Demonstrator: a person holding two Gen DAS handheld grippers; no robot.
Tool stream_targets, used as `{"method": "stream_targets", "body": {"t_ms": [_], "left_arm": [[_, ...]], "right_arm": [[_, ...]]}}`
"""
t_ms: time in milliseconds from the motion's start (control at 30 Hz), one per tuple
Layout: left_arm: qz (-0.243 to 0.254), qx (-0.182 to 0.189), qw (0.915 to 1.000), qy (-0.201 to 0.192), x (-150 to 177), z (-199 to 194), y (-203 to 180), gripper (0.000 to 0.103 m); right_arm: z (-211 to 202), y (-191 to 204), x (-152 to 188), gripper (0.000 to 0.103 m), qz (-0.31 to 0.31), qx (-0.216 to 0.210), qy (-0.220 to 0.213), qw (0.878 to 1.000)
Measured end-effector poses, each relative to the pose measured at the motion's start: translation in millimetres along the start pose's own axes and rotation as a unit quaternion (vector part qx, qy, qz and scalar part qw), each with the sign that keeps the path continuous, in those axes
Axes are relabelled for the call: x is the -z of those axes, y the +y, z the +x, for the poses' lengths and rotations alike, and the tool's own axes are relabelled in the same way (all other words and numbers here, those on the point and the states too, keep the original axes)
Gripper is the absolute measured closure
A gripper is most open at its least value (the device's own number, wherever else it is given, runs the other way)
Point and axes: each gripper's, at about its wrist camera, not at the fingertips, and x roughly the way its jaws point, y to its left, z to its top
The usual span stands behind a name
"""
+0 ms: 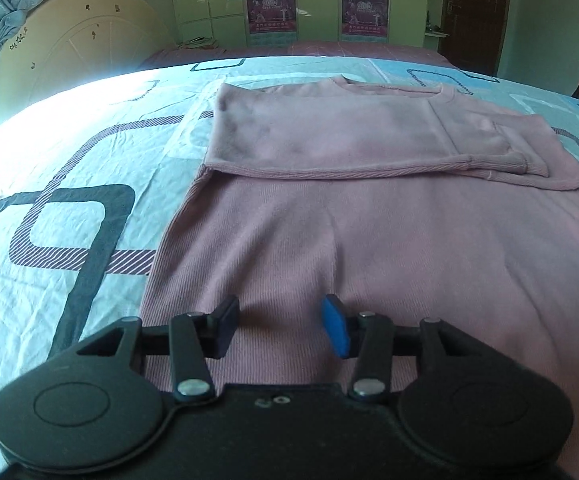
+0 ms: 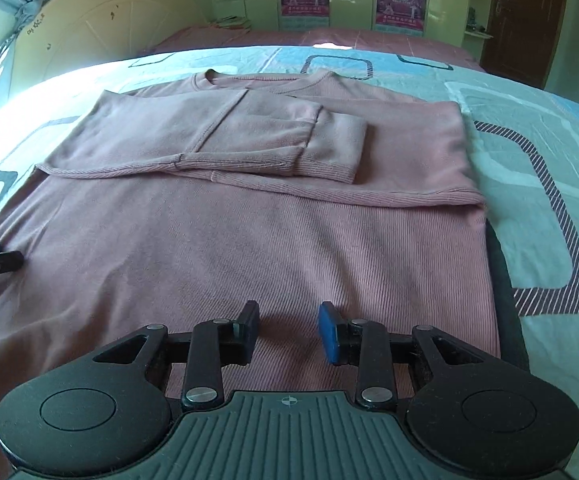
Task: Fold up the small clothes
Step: 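Move both open grippers to the sweatshirt hem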
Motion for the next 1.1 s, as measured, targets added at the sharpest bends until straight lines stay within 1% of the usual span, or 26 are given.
{"method": "stream_targets", "body": {"t_ms": [100,167,233,300,333,400,533,600,667,733,800,833,867,933,1033,1100], "left_arm": [[0.002,0.039,0.9992,-0.012,4.5,-17.8,-12.4,0.056],[0.013,0.068,0.9974,-0.018,13.5,-25.0,-25.2,0.056],[0.025,0.086,0.9959,-0.012,25.3,-26.1,-33.5,0.056],[0.032,0.085,0.9958,-0.001,38.8,-27.0,-32.9,0.056],[0.036,0.082,0.996,0.005,47.1,-28.0,-29.1,0.056],[0.033,0.077,0.9964,-0.002,62.4,-38.5,-15.0,0.055],[0.019,0.073,0.9972,0.001,76.9,-57.8,8.8,0.056],[0.01,0.072,0.9973,0.001,80.7,-66.1,16.2,0.056],[0.0,0.07,0.9975,-0.007,82.9,-77.7,23.9,0.056],[-0.014,0.058,0.9981,-0.017,85.6,-89.7,34.3,0.055],[-0.036,0.045,0.9981,-0.024,91.2,-100.6,48.3,0.052],[-0.045,0.038,0.9979,-0.025,94.6,-104.9,55.4,0.052],[-0.049,0.032,0.998,-0.026,97.3,-107.5,60.4,0.051],[-0.054,0.026,0.9981,-0.017,103.1,-110.4,71.9,0.051],[-0.072,0.037,0.9967,0.001,110.9,-107.5,83.1,0.053],[-0.085,0.051,0.9949,0.015,115.6,-104.2,85.9,0.055]], "right_arm": [[-15.3,24.8,7.9,0.07,0.011,-0.026,-0.01,1.0],[-20.4,46.4,15.3,0.07,0.002,-0.031,-0.01,0.999],[-21.3,65.8,27.5,0.07,-0.01,-0.029,-0.001,1.0],[-19.9,74.3,42.3,0.07,-0.019,-0.01,0.016,1.0],[-21.5,72.3,52.3,0.07,-0.019,0.005,0.019,1.0],[-32.0,59.9,68.2,0.07,-0.016,0.031,0.016,0.999],[-55.5,36.1,86.0,0.07,0.01,0.075,0.022,0.997],[-67.7,32.9,93.2,0.07,0.019,0.079,0.021,0.996],[-79.5,33.6,98.2,0.07,0.026,0.087,0.011,0.996],[-92.9,33.5,102.5,0.069,0.038,0.097,0.0,0.995],[-103.0,31.1,107.4,0.045,0.047,0.115,-0.012,0.992],[-108.0,29.9,110.0,0.025,0.05,0.126,-0.021,0.991],[-113.4,28.6,113.7,0.023,0.052,0.136,-0.03,0.989],[-121.0,23.6,120.0,0.023,0.06,0.148,-0.031,0.987],[-126.3,12.1,128.6,0.023,0.085,0.156,-0.029,0.984],[-128.1,4.8,133.8,0.023,0.104,0.161,-0.028,0.981]]}}
